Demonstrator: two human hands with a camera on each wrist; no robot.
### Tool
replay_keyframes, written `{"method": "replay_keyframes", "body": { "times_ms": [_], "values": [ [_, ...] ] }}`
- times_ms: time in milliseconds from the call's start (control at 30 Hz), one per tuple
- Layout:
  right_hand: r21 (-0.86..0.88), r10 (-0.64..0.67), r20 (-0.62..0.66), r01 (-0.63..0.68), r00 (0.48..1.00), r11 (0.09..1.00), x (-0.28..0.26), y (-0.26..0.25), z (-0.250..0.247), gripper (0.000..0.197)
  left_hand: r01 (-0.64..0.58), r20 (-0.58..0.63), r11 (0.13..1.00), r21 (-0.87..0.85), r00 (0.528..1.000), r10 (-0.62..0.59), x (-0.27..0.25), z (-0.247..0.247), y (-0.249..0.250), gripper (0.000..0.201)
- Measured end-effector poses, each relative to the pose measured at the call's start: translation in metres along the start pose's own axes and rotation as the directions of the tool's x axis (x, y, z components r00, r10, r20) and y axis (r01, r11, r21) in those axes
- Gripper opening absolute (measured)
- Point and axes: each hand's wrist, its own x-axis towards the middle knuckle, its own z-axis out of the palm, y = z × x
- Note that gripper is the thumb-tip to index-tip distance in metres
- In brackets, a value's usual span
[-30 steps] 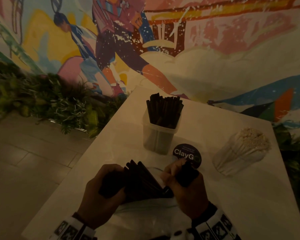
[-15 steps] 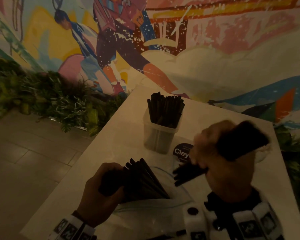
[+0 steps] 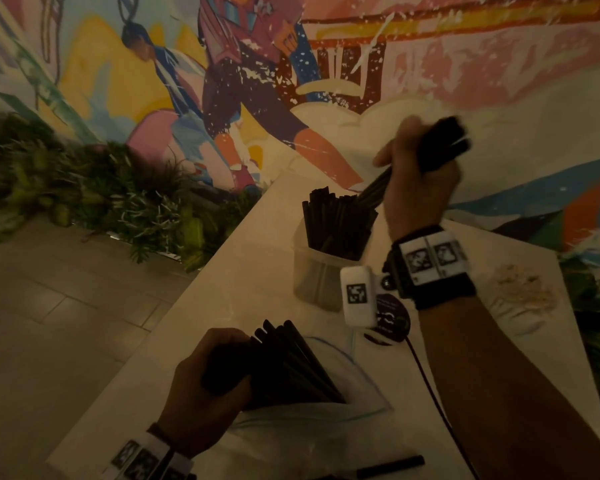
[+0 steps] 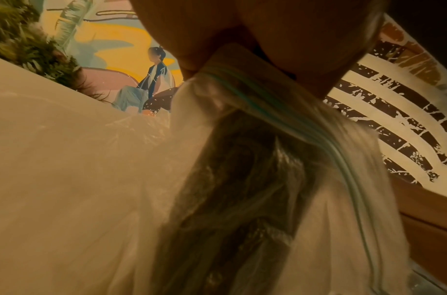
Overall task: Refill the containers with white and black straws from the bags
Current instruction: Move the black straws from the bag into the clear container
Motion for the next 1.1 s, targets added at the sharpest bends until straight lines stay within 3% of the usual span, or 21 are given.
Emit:
{"method": "replay_keyframes", "body": {
  "times_ms": [100,133,233,300,400,433,500,567,600,733,900,967,1033,1100],
  "values": [
    [-0.270,0.208,0.096,-0.175,0.974,0.947,-0.008,0.062,0.002,0.044,0.012,0.007,1.000,0.020,1.000,-0.012,0.001,0.000,0.000,0.038],
    [-0.392,0.245,0.130,-0.178,0.961,0.903,-0.011,0.078,-0.001,0.048,0.014,0.001,1.000,0.028,1.000,-0.014,0.000,0.001,0.000,0.042],
    [-0.712,0.204,0.192,-0.007,0.960,0.702,-0.017,0.106,-0.013,0.069,0.012,-0.004,1.000,0.028,1.000,-0.012,0.000,0.000,-0.001,0.038],
    [-0.799,0.149,0.197,0.071,0.969,0.598,-0.018,0.111,-0.017,0.071,0.018,-0.005,1.000,0.018,1.000,-0.018,0.000,-0.001,-0.001,0.037],
    [-0.865,0.186,0.237,0.120,0.953,0.487,-0.017,0.109,-0.020,0.066,0.016,0.002,0.999,0.036,1.000,-0.016,0.001,-0.001,-0.003,0.044],
    [-0.856,0.158,0.238,0.130,0.958,0.500,-0.015,0.108,-0.020,0.065,0.016,0.002,0.999,0.032,1.000,-0.016,0.001,0.000,-0.002,0.041],
    [-0.769,-0.013,0.208,0.171,0.978,0.616,-0.011,0.103,-0.020,0.059,0.022,-0.003,1.000,0.001,1.000,-0.022,0.002,0.000,-0.001,0.034],
    [-0.660,-0.185,0.152,0.239,0.971,0.712,-0.012,0.101,-0.020,0.054,0.020,-0.002,1.000,-0.007,1.000,-0.020,0.002,-0.001,-0.002,0.033],
    [-0.634,-0.209,0.156,0.260,0.965,0.728,-0.015,0.100,-0.020,0.054,0.018,0.002,1.000,-0.002,1.000,-0.018,0.002,-0.001,-0.003,0.033],
    [-0.664,-0.035,0.261,0.205,0.965,0.719,-0.027,0.107,-0.021,0.051,0.014,0.006,1.000,0.004,1.000,-0.014,0.001,-0.002,-0.003,0.035],
    [-0.665,-0.150,0.271,0.298,0.951,0.685,-0.017,0.101,-0.015,0.046,0.025,-0.005,1.000,0.006,1.000,-0.025,0.001,-0.002,-0.003,0.036],
    [-0.675,-0.055,0.386,0.322,0.921,0.664,-0.021,0.106,-0.011,0.050,0.038,-0.006,0.999,-0.003,0.999,-0.038,0.000,-0.002,-0.005,0.037],
    [-0.697,0.098,0.513,0.348,0.853,0.627,-0.030,0.112,-0.009,0.059,0.038,-0.009,0.999,0.016,0.999,-0.038,0.000,-0.002,-0.006,0.041],
    [-0.733,0.164,0.549,0.378,0.820,0.566,-0.033,0.112,-0.008,0.063,0.041,-0.001,0.999,0.021,0.999,-0.041,0.000,-0.002,-0.006,0.042]
  ]
}}
